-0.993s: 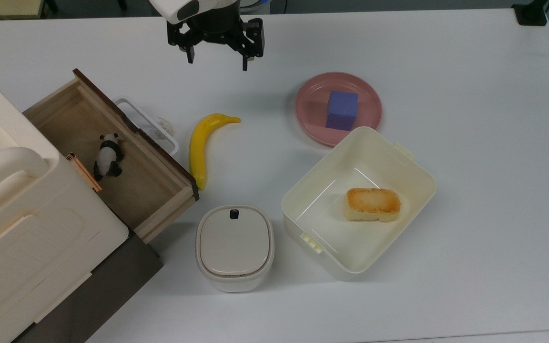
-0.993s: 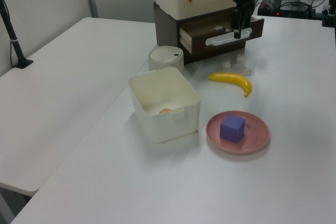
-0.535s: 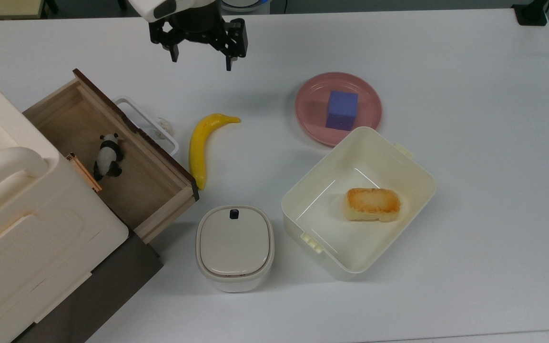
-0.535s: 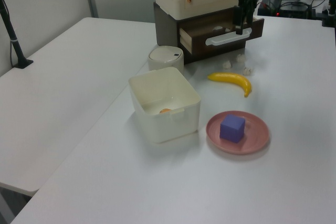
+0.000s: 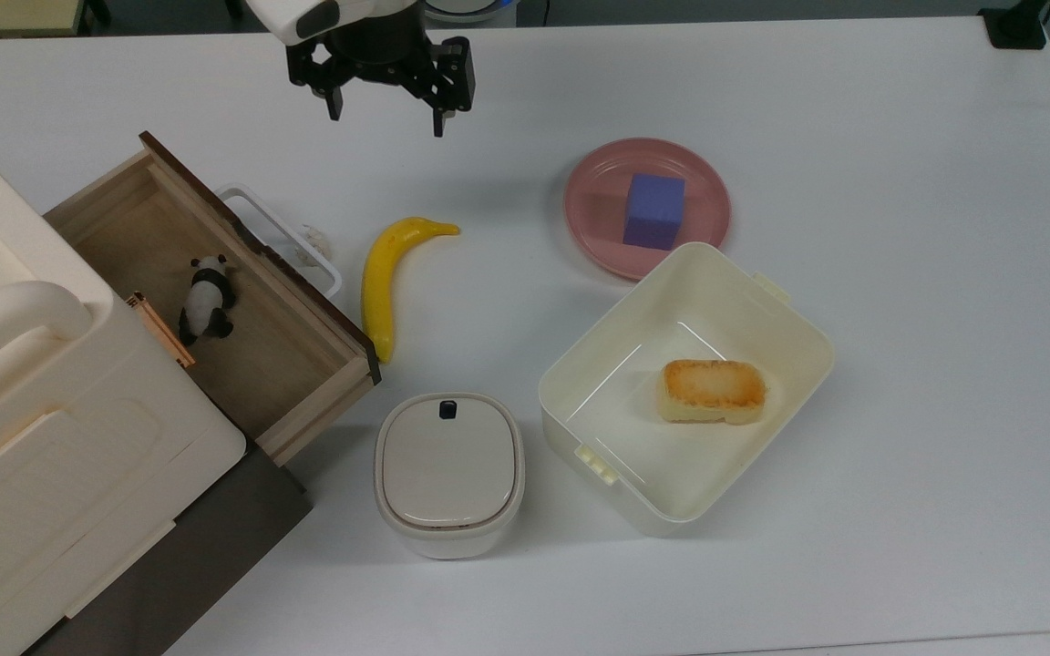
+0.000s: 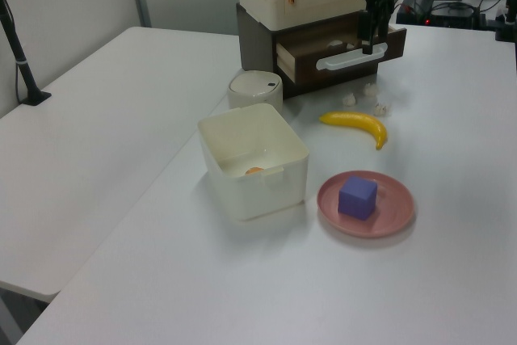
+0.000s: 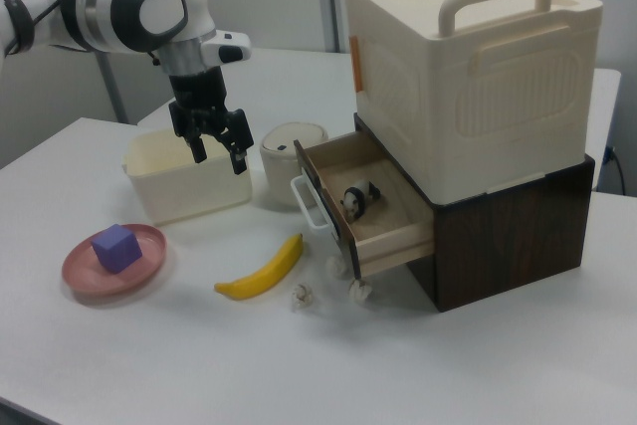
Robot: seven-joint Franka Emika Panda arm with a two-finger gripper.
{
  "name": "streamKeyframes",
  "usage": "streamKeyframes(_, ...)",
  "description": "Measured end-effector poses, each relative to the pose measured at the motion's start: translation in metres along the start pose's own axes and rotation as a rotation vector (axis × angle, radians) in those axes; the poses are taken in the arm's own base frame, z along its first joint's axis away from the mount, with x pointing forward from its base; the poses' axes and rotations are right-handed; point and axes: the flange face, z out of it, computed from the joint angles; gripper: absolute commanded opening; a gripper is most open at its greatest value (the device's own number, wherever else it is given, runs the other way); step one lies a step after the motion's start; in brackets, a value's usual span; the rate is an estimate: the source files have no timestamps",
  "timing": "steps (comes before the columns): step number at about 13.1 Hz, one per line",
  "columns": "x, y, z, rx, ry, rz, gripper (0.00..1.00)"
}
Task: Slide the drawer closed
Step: 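Move the open gripper toward the open drawer's front panel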
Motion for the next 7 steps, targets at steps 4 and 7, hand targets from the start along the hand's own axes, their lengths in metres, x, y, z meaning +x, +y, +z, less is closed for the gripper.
streamKeyframes(4, 0.001, 0.011, -0.001, 0.000, 0.002, 0.004, 1.00)
streamKeyframes(7, 0.004, 0.032, -0.007, 0.002, 0.016, 0.019, 1.00)
